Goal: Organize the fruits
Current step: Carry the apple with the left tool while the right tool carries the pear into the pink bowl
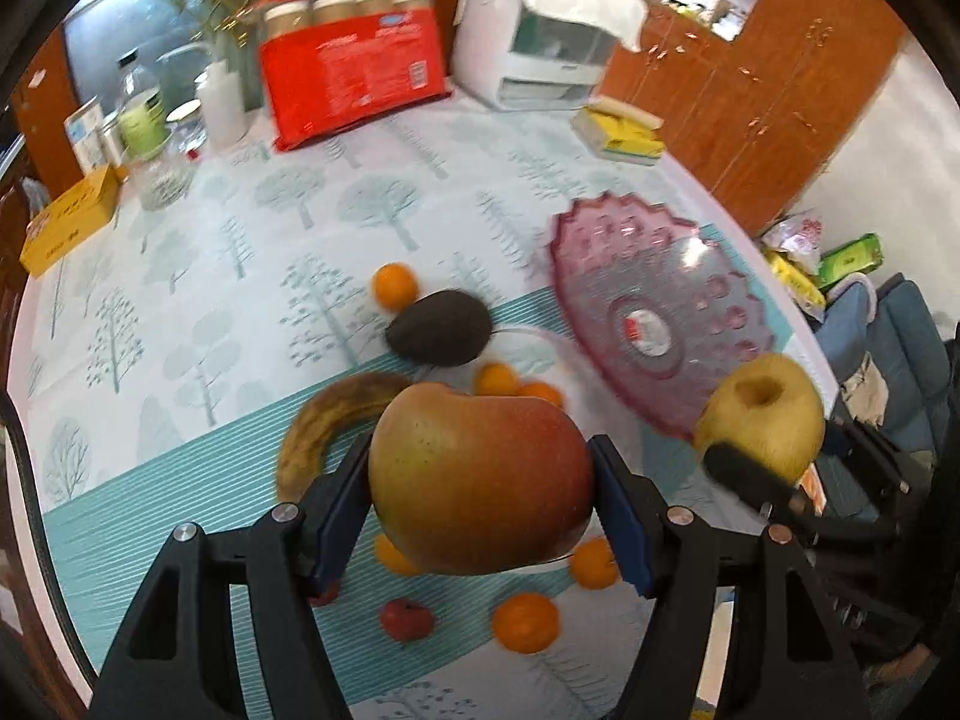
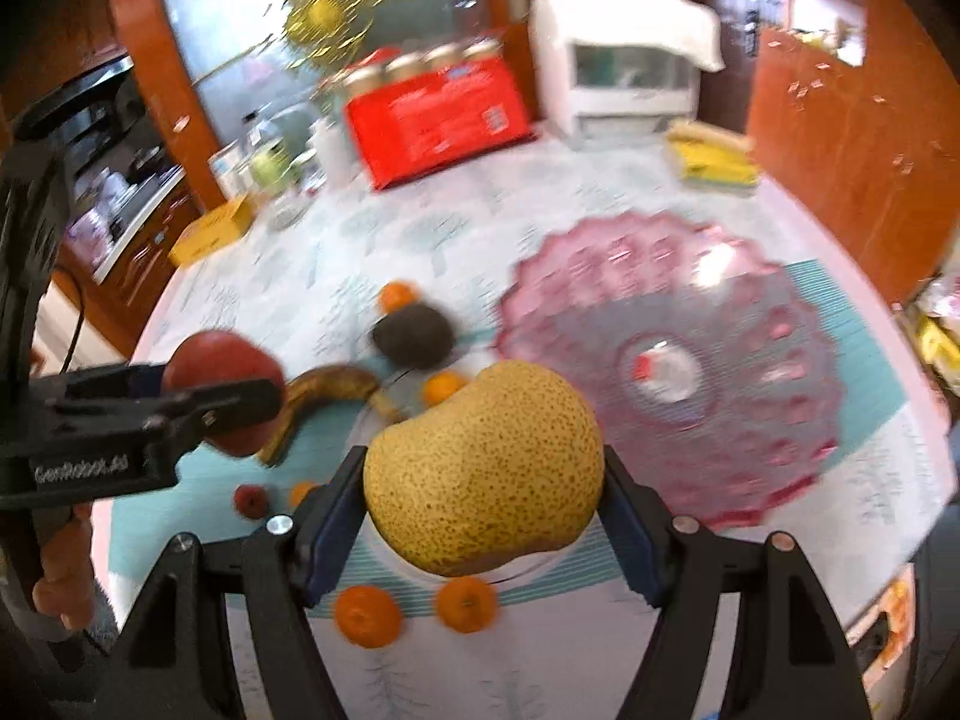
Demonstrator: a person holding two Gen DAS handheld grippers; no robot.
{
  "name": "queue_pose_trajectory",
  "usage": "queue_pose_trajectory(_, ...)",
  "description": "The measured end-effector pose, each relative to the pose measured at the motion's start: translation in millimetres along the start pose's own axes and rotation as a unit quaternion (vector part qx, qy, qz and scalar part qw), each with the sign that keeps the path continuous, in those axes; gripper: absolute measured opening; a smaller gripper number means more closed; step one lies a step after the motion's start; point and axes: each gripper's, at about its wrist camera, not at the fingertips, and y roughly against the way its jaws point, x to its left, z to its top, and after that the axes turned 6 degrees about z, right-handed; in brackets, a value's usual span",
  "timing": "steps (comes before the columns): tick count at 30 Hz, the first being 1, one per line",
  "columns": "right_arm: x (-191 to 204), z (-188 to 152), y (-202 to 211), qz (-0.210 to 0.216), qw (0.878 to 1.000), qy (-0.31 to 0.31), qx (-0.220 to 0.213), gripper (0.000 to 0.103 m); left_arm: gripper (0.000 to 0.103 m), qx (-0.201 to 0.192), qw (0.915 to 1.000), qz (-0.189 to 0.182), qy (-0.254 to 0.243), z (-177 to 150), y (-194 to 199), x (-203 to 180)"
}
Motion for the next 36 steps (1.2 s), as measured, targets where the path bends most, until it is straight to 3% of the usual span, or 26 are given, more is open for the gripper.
queue_pose_trajectory(5,-49,13,16,-0.051,0.998,-0.019,-0.028,0.073,0.068,-0.009,0.9997,-0.005,-0.024,9,0,-43)
queue_pose_trajectory(9,-91,26,10,-0.076,0.996,-0.011,-0.037,0.073,0.068,-0.015,0.9994,0.018,-0.026,20,-10,-82)
queue_pose_trajectory(16,-158,36,-37,-0.098,0.995,0.025,-0.003,0.073,0.068,-0.005,0.9965,0.081,-0.018,40,-62,-140)
queue_pose_trajectory(20,-185,41,-68,-0.089,0.995,0.047,0.027,0.073,0.068,0.003,0.9937,0.112,-0.002,54,-103,-164)
queue_pose_trajectory(30,-179,57,-114,-0.082,0.98,0.179,0.043,0.074,0.068,0.032,0.9812,0.19,-0.005,61,-163,-182)
queue_pose_trajectory(36,-173,52,-126,-0.08,0.977,0.188,0.06,0.074,0.068,0.029,0.9774,0.209,-0.012,60,-173,-185)
